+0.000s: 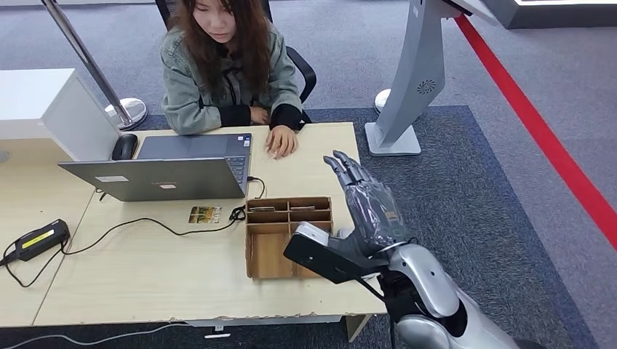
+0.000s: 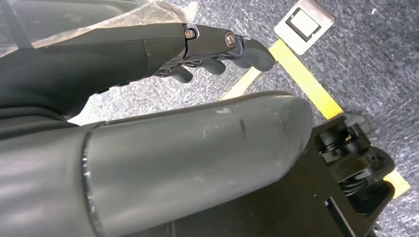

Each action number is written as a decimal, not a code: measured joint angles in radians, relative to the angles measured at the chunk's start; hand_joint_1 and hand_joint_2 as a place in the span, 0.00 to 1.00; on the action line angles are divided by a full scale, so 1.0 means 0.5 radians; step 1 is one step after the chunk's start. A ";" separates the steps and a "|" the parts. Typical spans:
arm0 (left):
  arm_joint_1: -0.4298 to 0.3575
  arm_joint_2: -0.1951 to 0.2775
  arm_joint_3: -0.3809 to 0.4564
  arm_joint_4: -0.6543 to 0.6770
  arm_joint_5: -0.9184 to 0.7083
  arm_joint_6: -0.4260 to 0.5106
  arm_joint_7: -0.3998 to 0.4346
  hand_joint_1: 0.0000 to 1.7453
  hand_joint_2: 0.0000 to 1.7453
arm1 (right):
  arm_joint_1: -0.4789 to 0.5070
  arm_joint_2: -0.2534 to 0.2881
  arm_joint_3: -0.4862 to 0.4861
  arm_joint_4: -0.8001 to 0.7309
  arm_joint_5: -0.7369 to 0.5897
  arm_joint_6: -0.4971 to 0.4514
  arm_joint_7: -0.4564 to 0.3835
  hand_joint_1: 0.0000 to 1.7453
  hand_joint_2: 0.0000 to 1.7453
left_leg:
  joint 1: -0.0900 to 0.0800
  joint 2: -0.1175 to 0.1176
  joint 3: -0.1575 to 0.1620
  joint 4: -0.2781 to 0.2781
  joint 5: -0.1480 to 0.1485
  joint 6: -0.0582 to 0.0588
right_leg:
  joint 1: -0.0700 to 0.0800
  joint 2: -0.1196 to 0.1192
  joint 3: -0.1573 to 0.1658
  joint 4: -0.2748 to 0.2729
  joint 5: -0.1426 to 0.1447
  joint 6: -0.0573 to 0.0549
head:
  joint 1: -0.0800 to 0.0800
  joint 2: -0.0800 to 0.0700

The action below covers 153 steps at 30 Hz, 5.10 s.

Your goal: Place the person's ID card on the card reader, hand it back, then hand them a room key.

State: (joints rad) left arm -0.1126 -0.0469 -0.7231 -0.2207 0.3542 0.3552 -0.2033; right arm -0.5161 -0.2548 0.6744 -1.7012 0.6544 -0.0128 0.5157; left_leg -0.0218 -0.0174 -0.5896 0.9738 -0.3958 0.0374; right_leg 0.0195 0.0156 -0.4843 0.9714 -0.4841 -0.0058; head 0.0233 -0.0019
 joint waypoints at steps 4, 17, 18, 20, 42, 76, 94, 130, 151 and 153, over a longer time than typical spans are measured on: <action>-0.016 0.000 0.000 -0.001 -0.025 0.004 0.000 0.00 0.00 | -0.033 0.047 0.037 0.045 0.030 -0.012 -0.004 0.04 1.00 | 0.000 0.000 0.000 0.000 0.000 0.000 | 0.000 0.000 0.000 0.000 0.000 0.000 | 0.000 0.000; -0.045 -0.005 0.000 -0.014 -0.074 -0.002 0.000 0.00 0.00 | -0.137 0.152 0.113 0.364 0.094 -0.095 -0.004 0.13 1.00 | 0.000 0.000 0.000 0.000 0.000 0.000 | 0.000 0.000 0.000 0.000 0.000 0.000 | 0.000 0.000; -0.046 -0.006 0.000 -0.016 -0.077 -0.002 0.000 0.00 0.00 | -0.142 0.158 0.117 0.391 0.095 -0.101 -0.004 0.13 1.00 | 0.000 0.000 0.000 0.000 0.000 0.000 | 0.000 0.000 0.000 0.000 0.000 0.000 | 0.000 0.000; -0.049 -0.010 0.000 -0.017 -0.084 -0.002 0.000 0.00 0.00 | -0.153 0.171 0.122 0.436 0.095 -0.109 -0.004 0.12 1.00 | 0.000 0.000 0.000 0.000 0.000 0.000 | 0.000 0.000 0.000 0.000 0.000 0.000 | 0.000 0.000; -0.076 -0.033 0.000 -0.035 -0.149 -0.001 0.000 0.00 0.00 | -0.290 0.317 0.193 0.894 0.160 -0.177 -0.026 0.14 1.00 | 0.000 -0.001 0.000 0.000 0.000 0.000 | 0.000 -0.002 0.000 0.000 0.000 0.000 | 0.000 0.000; -0.080 -0.044 0.008 -0.038 -0.193 0.022 0.000 0.00 0.00 | -0.336 0.519 0.255 1.310 0.160 -0.212 -0.101 0.15 1.00 | 0.000 -0.001 0.000 0.000 0.000 0.000 | 0.000 -0.002 0.000 0.000 0.000 0.000 | 0.000 0.000; -0.081 -0.056 0.012 -0.039 -0.192 0.029 0.000 0.00 0.00 | -0.356 0.590 0.290 1.436 0.158 -0.213 -0.123 0.17 1.00 | 0.000 -0.001 0.000 0.000 0.000 0.000 | 0.000 -0.002 0.000 0.000 0.000 0.000 | 0.000 0.000; -0.065 -0.050 0.075 -0.039 -0.187 0.018 0.000 0.00 0.00 | -0.369 0.627 0.305 1.534 0.122 -0.213 -0.094 0.16 1.00 | 0.000 -0.001 0.000 0.000 0.001 0.000 | 0.000 -0.002 0.000 0.000 0.000 0.000 | 0.000 0.000; -0.052 -0.033 0.115 -0.039 -0.193 0.005 0.000 0.00 0.00 | -0.374 0.617 0.304 1.570 0.126 -0.209 -0.058 0.18 1.00 | 0.000 -0.001 0.000 0.000 0.001 -0.001 | 0.000 -0.002 0.000 0.000 0.000 0.000 | 0.000 0.000; -0.050 -0.033 0.117 -0.039 -0.193 0.006 0.000 0.00 0.00 | -0.374 0.617 0.304 1.576 0.126 -0.209 -0.057 0.18 1.00 | 0.000 -0.001 0.000 0.000 0.001 -0.001 | 0.000 -0.002 0.000 0.000 0.000 0.000 | 0.000 0.000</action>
State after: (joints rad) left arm -0.1378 -0.0632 -0.6643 -0.2399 0.2575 0.3581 -0.2033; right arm -0.7032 0.0536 0.8263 -0.9130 0.7172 -0.1175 0.4871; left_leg -0.0216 -0.0177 -0.5896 0.9739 -0.3955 0.0371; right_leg 0.0195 0.0148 -0.4845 0.9716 -0.4841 -0.0059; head 0.0233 -0.0019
